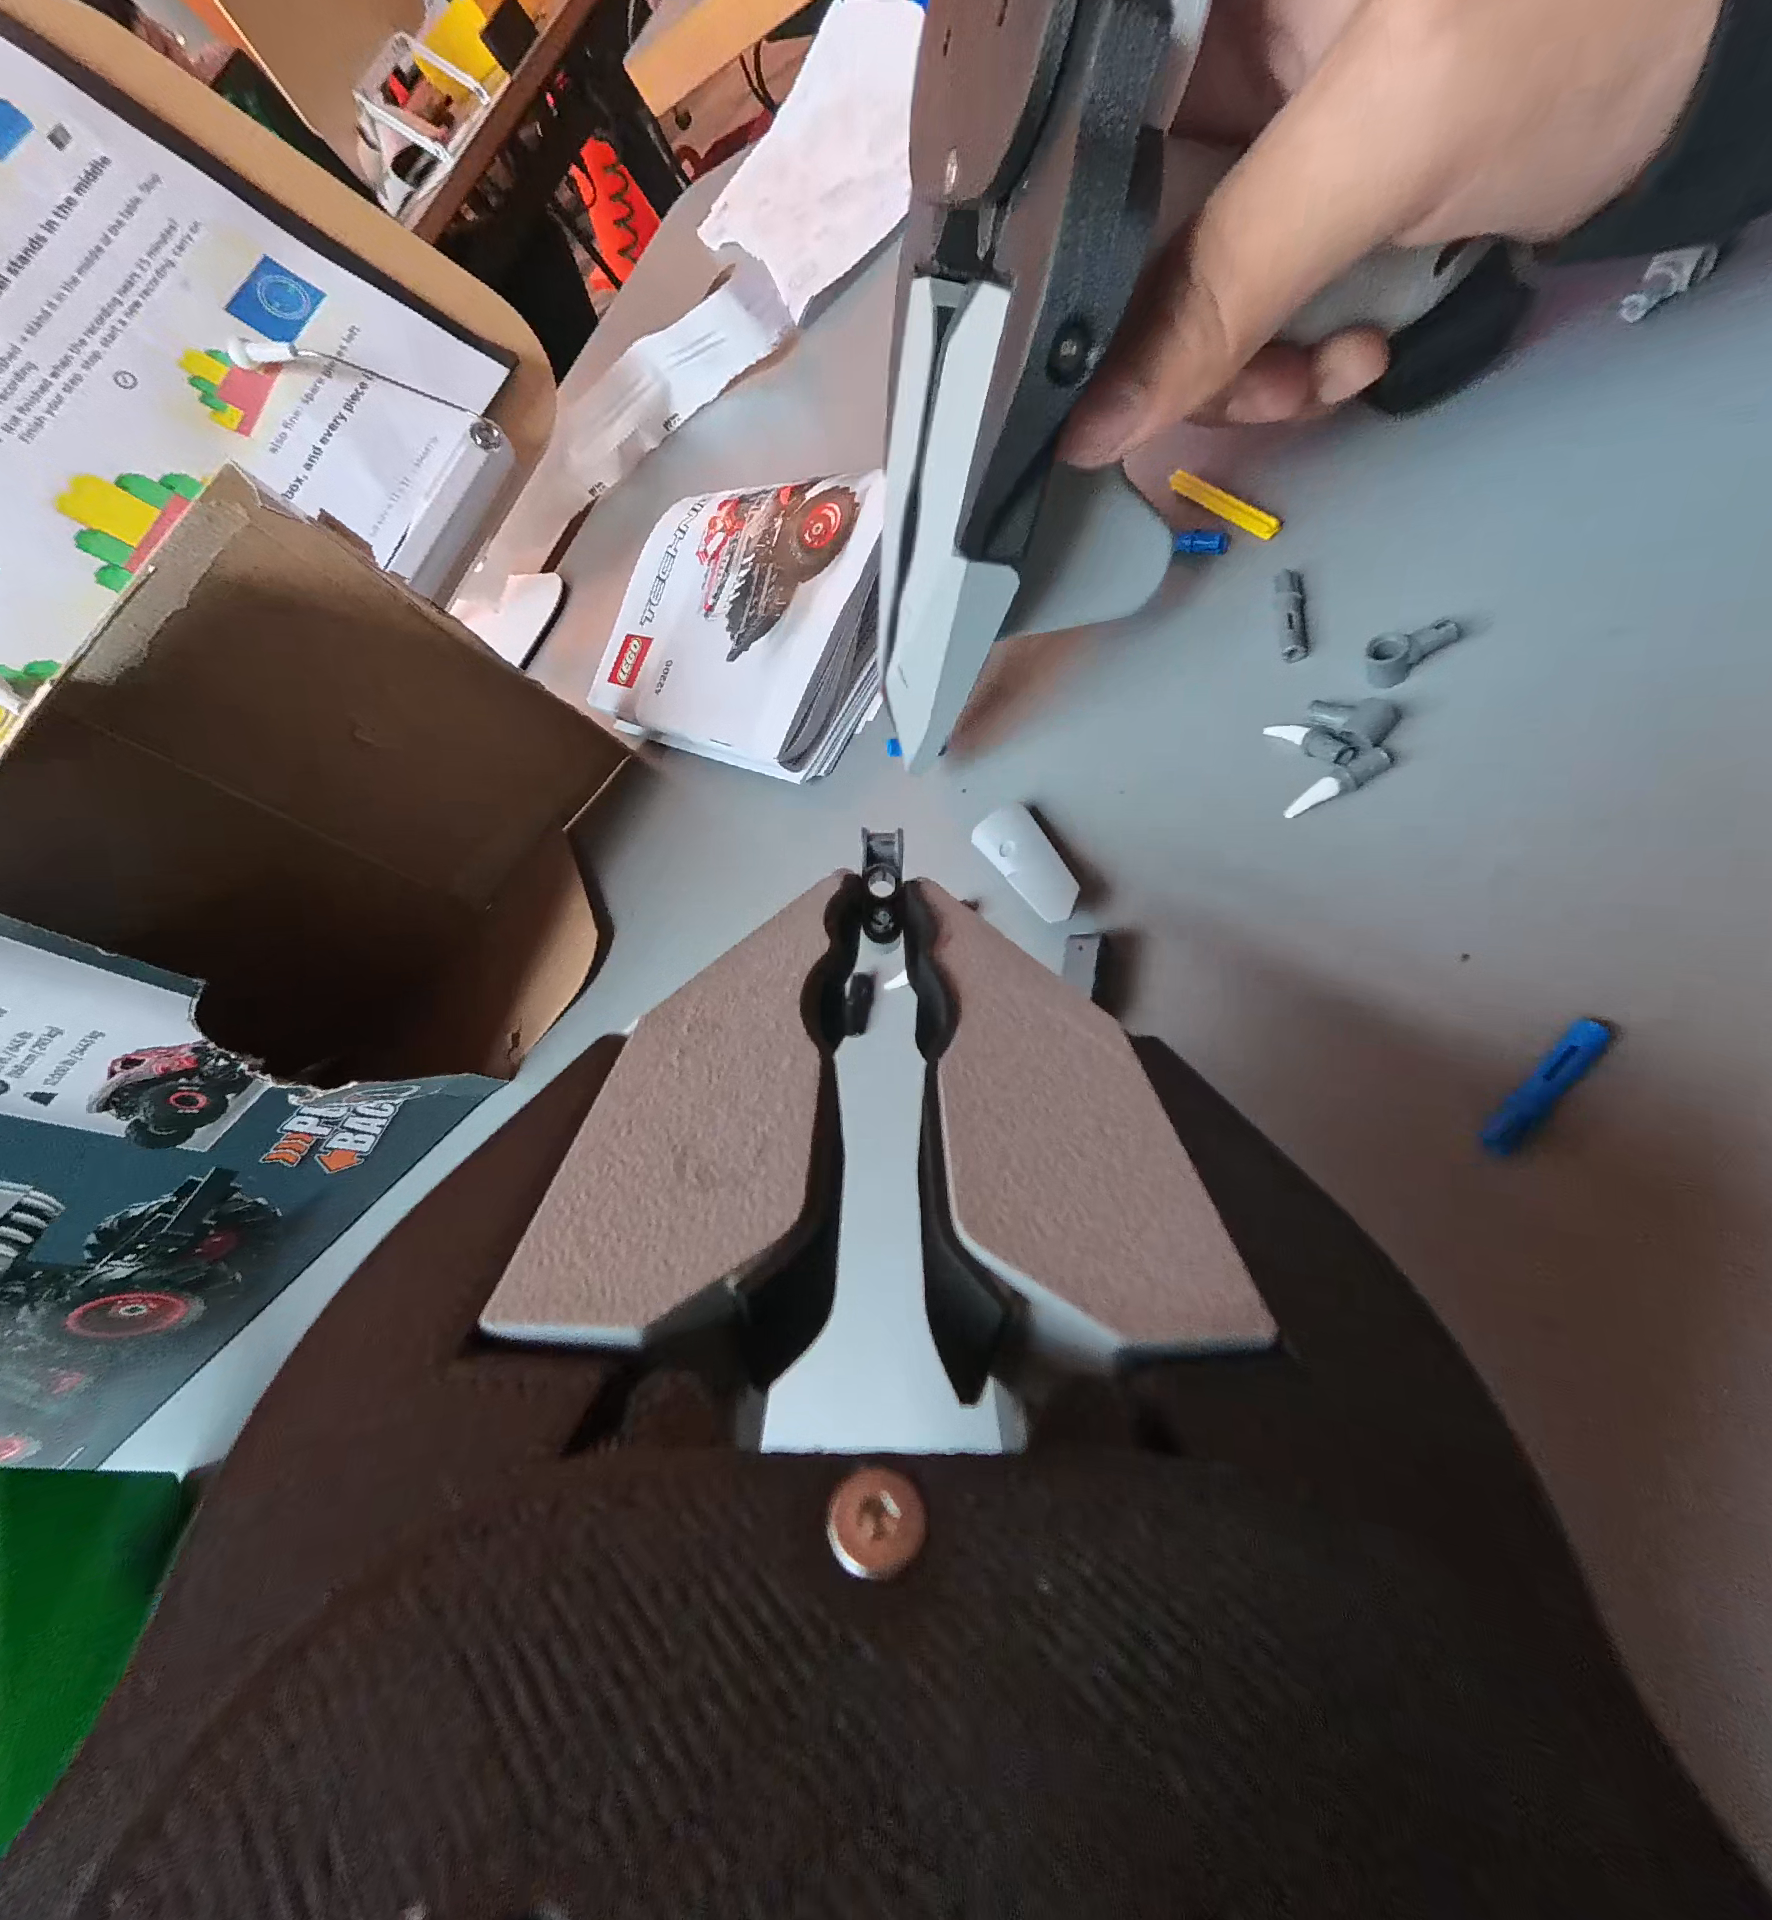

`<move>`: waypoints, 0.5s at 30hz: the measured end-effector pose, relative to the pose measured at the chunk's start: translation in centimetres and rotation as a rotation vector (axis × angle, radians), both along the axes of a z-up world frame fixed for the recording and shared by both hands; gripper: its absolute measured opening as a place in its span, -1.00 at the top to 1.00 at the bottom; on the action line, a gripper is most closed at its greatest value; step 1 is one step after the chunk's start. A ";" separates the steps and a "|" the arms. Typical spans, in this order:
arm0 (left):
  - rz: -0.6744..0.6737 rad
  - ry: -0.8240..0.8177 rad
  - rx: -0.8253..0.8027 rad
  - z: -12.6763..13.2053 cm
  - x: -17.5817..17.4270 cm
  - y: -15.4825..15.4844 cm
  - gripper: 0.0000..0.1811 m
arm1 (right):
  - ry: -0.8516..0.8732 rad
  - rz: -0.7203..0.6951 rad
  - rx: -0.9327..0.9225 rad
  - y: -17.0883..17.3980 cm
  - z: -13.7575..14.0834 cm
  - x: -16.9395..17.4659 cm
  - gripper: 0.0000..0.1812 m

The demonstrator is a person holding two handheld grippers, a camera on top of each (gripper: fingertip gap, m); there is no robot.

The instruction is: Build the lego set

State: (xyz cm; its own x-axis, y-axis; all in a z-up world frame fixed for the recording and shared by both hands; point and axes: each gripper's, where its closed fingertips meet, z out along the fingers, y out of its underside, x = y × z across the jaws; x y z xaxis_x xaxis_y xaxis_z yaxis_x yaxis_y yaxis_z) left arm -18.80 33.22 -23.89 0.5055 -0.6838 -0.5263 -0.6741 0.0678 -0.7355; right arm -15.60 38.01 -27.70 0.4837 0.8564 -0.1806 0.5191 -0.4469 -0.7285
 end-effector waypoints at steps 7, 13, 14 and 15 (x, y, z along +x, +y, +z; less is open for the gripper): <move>0.004 0.000 -0.016 -0.2 -0.1 0.0 0.94 | -0.078 0.067 0.225 -0.3 0.8 -0.2 0.97; 0.019 -0.077 -0.049 0.3 -0.4 0.3 0.94 | -0.055 0.208 0.369 -2.3 2.4 -1.9 0.71; 0.010 -0.111 -0.061 0.6 -0.3 0.2 0.94 | -0.063 0.230 0.386 -2.7 2.4 -2.1 0.68; 0.003 -0.148 -0.072 0.9 -0.2 0.2 0.94 | -0.089 0.247 0.411 -2.8 2.2 -2.1 0.67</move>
